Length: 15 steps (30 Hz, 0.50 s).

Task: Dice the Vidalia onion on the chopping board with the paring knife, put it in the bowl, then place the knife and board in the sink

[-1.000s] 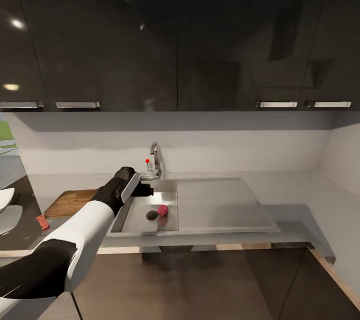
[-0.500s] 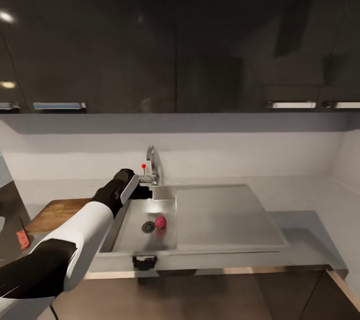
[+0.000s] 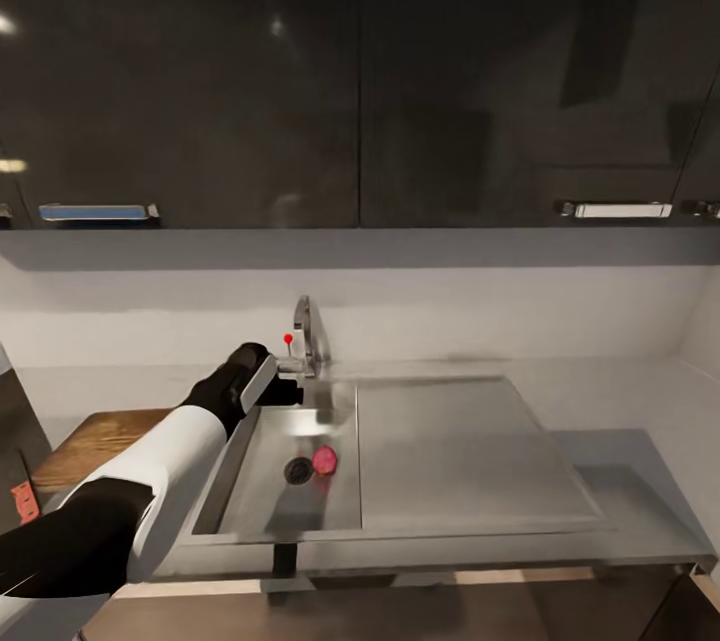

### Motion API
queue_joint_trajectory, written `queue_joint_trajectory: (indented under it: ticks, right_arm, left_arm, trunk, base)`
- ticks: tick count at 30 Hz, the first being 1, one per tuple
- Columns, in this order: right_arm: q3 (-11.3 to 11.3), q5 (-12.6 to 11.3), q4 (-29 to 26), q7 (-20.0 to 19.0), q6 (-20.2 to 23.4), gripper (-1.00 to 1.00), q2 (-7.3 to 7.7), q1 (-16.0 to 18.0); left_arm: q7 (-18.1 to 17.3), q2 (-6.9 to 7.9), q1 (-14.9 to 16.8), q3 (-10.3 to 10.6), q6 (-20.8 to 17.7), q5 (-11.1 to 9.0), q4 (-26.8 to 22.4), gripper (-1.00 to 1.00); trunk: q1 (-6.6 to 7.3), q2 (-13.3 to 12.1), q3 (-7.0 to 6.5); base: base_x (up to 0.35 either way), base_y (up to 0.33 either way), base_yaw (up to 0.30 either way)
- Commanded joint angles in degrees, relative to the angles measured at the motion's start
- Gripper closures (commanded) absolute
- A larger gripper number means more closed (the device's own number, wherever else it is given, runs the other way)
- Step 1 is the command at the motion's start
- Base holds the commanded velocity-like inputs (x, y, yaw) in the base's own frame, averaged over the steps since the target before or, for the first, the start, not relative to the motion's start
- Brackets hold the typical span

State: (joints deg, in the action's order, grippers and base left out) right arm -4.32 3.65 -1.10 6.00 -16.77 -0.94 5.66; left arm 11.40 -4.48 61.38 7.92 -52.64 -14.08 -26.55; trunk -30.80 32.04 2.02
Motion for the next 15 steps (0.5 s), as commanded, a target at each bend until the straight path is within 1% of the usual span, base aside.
queue_joint_trajectory:
  ticks: [1,3,5,7,9,15]
  right_arm:
    - [-0.4,0.4,0.0,0.2,-0.2,-1.0,0.01,0.0]
    - [-0.4,0.4,0.0,0.2,-0.2,-1.0,0.03,0.0]
    - [-0.4,0.4,0.0,0.2,-0.2,-1.0,0.04,0.0]
    - [-0.4,0.4,0.0,0.1,-0.2,-1.0,0.03,0.0]
    - [-0.4,0.4,0.0,0.1,-0.2,-1.0,0.02,0.0]
    - [-0.5,0.4,0.0,0.1,-0.2,-1.0,0.05,0.0]
  left_arm:
    - [0.4,-0.01,0.1,0.4,0.1,-0.6,0.3,-1.0]
    - [0.4,-0.06,0.1,0.4,0.7,-0.7,0.9,-1.0]
    - [0.4,-0.15,0.1,0.4,2.1,-0.7,2.0,-1.0]
    - [0.3,-0.27,0.1,0.5,4.2,-0.7,4.1,-1.0]
    - [0.2,-0.4,0.1,0.6,5.3,-0.7,5.4,-1.0]
    - [-0.1,-1.29,0.1,0.8,6.3,-0.7,6.7,-1.0]
  trunk:
    - [-0.03,0.1,0.12]
    - [-0.03,0.1,0.12]
    - [-0.03,0.1,0.12]
    - [-0.03,0.1,0.13]
    - [-0.03,0.1,0.13]
    - [-0.03,0.1,0.13]
  base:
    - [0.09,0.0,0.0]
    - [0.09,0.0,0.0]
    - [0.09,0.0,0.0]
    - [0.091,0.0,0.0]
    - [0.094,0.0,0.0]
    - [0.098,0.0,0.0]
